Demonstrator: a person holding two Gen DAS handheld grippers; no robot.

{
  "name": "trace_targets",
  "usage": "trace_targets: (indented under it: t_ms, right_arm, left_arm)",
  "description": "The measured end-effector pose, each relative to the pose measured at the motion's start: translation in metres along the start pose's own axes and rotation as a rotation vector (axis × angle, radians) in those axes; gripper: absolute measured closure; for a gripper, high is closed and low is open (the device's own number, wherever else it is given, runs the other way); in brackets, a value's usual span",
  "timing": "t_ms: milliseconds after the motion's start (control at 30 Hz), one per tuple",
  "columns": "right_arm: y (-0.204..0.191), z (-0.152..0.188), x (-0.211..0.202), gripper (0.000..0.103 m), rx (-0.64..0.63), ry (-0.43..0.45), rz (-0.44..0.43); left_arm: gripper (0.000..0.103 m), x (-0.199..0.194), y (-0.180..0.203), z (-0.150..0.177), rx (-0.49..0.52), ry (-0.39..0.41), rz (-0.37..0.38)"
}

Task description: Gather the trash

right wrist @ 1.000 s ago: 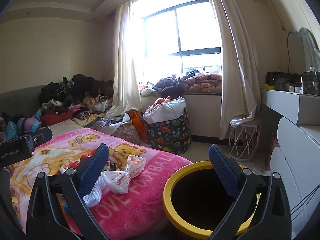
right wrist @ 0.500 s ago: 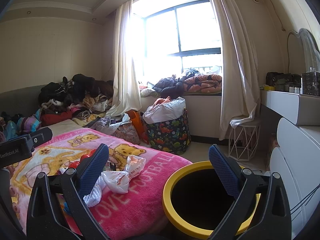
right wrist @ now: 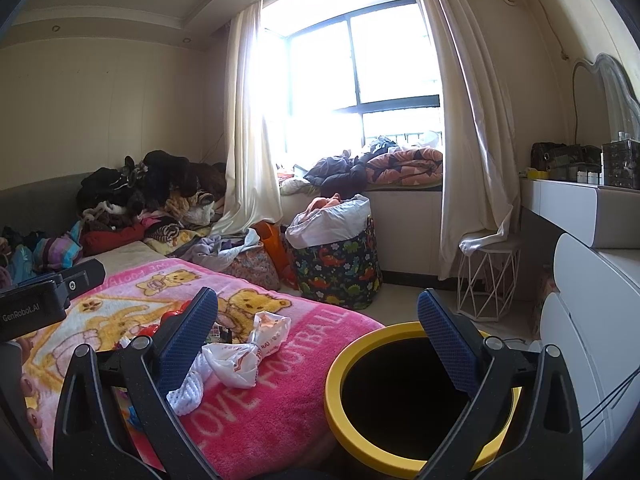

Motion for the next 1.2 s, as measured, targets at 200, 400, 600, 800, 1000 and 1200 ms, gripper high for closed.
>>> trace_targets:
  t_ms: [200,400,600,800,1000,1200]
  right_arm:
    - [0.000,-0.001,0.000,0.006,-0.001,-0.001,0.003]
    - [0.001,0.000,0.000,0.006,0.000,-0.003,0.001]
    - [0.004,-0.002,-0.001,0.006,0.005,-0.016,-0.005]
    - [-0.013,0.000,0.005,0.006,0.001,-0.036,-0.041]
    - [-0.040,0.001,0.012,0.006,-0.016,-0.053,-0.112]
    - [-0.072,0.003,0.025,0.006,-0.050,-0.085,-0.201]
  left_arm:
    - [0.011,0.000,0.000,0.000,0.000,0.000,0.000]
    - [0.011,-0.001,0.000,0.000,-0.001,0.001,0.000]
    - [0.011,0.001,-0.006,-0.001,-0.010,-0.004,-0.010]
    - [0.011,0.004,-0.026,-0.005,-0.034,0.013,-0.056]
    - [0.011,0.008,-0.051,-0.011,-0.076,0.021,-0.106]
    - [0.011,0.009,-0.081,-0.015,-0.135,0.019,-0.152]
Point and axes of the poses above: each gripper's, at about its wrist camera, not at the fingertips, and x roughly the way its jaws point, y to its right, z to its underside, the point moved 8 cm from there along x, roughly the way its jaws point, and after that the axes turned 7 degrees about -x, right-handed, at the moved point
